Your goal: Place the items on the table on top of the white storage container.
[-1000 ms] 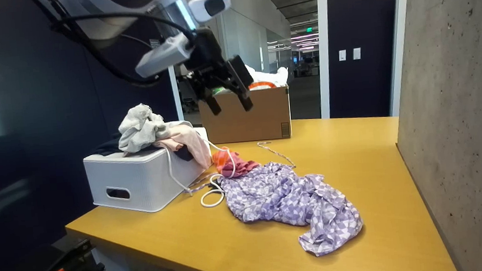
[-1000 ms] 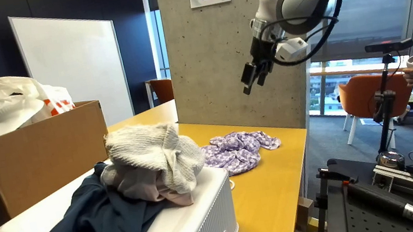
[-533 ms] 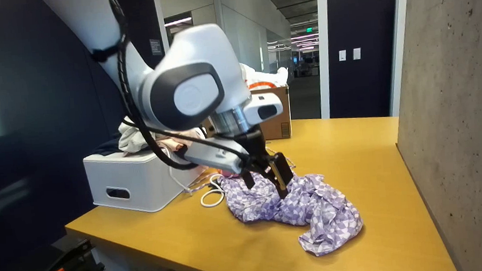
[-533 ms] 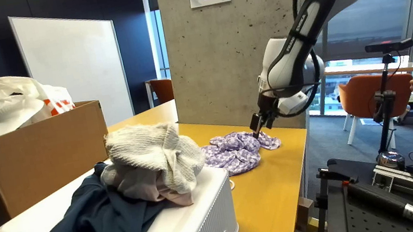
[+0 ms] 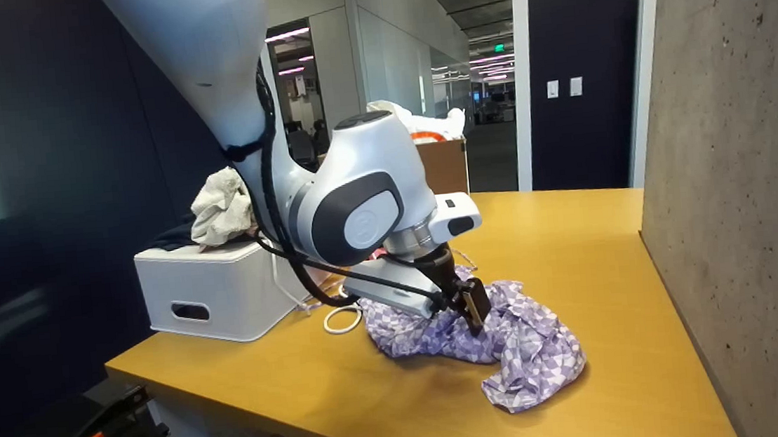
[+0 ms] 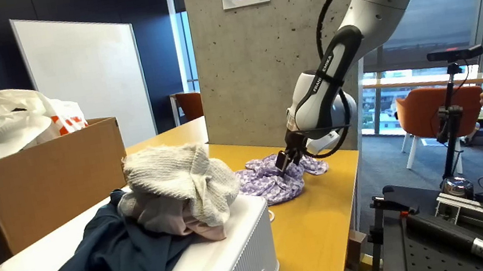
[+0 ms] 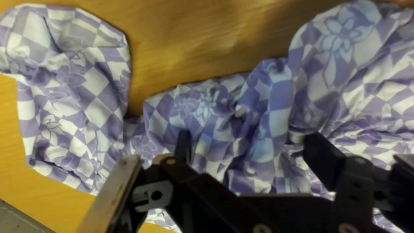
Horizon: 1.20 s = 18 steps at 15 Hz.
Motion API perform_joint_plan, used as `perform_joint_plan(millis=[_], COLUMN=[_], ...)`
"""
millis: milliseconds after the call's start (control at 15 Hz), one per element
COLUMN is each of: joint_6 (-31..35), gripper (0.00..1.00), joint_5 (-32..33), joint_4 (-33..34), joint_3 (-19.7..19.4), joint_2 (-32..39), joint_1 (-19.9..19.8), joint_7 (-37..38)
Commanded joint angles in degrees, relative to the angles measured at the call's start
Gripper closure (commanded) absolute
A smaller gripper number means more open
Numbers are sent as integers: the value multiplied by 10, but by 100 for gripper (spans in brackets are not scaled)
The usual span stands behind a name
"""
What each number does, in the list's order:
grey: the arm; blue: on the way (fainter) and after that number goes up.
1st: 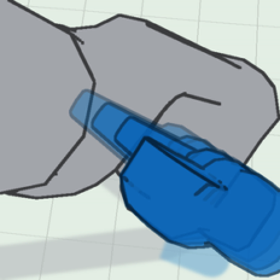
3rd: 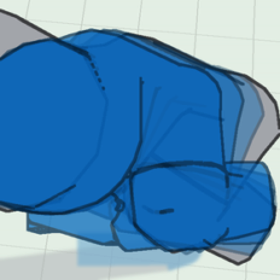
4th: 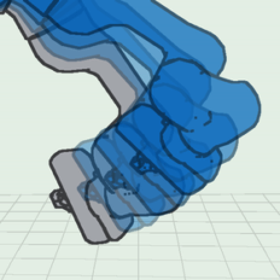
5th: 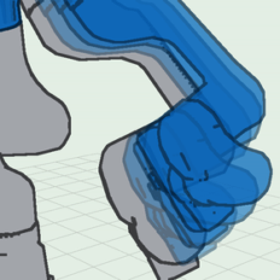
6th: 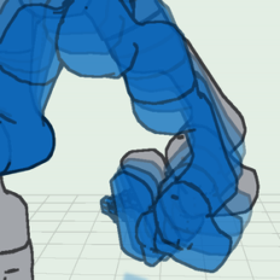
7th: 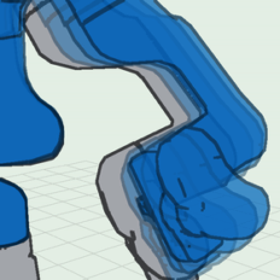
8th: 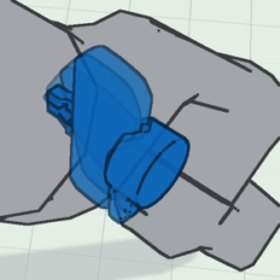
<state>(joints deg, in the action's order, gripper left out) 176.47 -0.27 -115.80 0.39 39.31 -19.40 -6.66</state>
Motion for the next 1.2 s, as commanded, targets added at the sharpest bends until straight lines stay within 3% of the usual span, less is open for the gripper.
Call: perform_joint_plan(millis=[0,267,533,800,1133], joint_6=[-6,-11,27,90,193], gripper=[42,73,100,99,99], joint_5=[1,3,17,37,24], joint_4=[48,55,-29,-76,-126], joint_3=[21,8,-44,-90,-173], joint_2=[39,40,-62,-146,-248], joint_1=[-26,-12,72,157,304], joint_7=[-23,-13,12,15,-6])
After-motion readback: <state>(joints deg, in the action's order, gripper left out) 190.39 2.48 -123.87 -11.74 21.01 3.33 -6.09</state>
